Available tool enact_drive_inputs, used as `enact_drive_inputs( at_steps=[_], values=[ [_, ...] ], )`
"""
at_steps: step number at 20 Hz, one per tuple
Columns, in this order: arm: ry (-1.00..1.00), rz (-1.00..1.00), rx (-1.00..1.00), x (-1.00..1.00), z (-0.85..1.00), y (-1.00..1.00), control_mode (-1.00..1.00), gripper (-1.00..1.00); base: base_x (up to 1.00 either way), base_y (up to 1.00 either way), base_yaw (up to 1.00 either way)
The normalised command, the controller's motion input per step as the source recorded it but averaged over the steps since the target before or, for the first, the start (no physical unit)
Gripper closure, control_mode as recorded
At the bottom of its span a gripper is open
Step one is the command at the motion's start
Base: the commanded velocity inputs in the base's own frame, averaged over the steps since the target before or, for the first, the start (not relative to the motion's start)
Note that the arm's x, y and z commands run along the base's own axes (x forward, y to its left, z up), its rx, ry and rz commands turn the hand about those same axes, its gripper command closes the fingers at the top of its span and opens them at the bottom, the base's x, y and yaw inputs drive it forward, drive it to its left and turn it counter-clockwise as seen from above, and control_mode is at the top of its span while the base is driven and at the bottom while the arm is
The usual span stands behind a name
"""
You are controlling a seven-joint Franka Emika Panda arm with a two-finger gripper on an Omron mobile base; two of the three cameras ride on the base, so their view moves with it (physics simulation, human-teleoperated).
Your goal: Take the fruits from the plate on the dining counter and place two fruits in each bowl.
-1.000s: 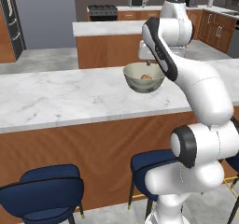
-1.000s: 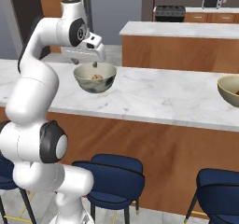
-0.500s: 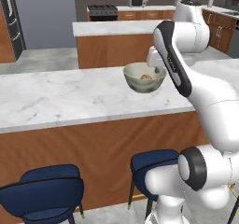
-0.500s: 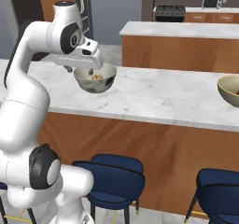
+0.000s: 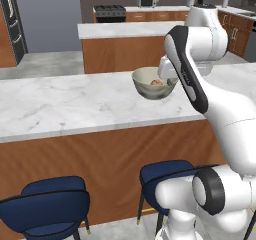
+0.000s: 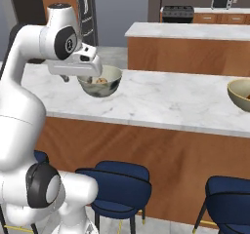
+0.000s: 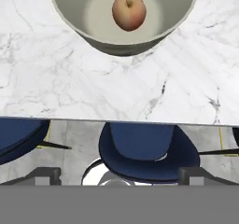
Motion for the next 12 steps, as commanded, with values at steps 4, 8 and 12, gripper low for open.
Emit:
enact_drive_inputs(
  at_steps=[4,8,12],
  values=[
    [0.03,0.03,-0.01,-0.24,0.00,0.02,-1.00,-1.00,0.00,0.00,0.00],
    [0.00,0.00,0.00,-0.53,-0.05,-0.08,-1.00,-1.00,0.00,0.00,0.00],
    [0.00,0.00,0.00,-0.42,-0.07,-0.02,-1.00,-1.00,0.00,0.00,0.00]
  ],
)
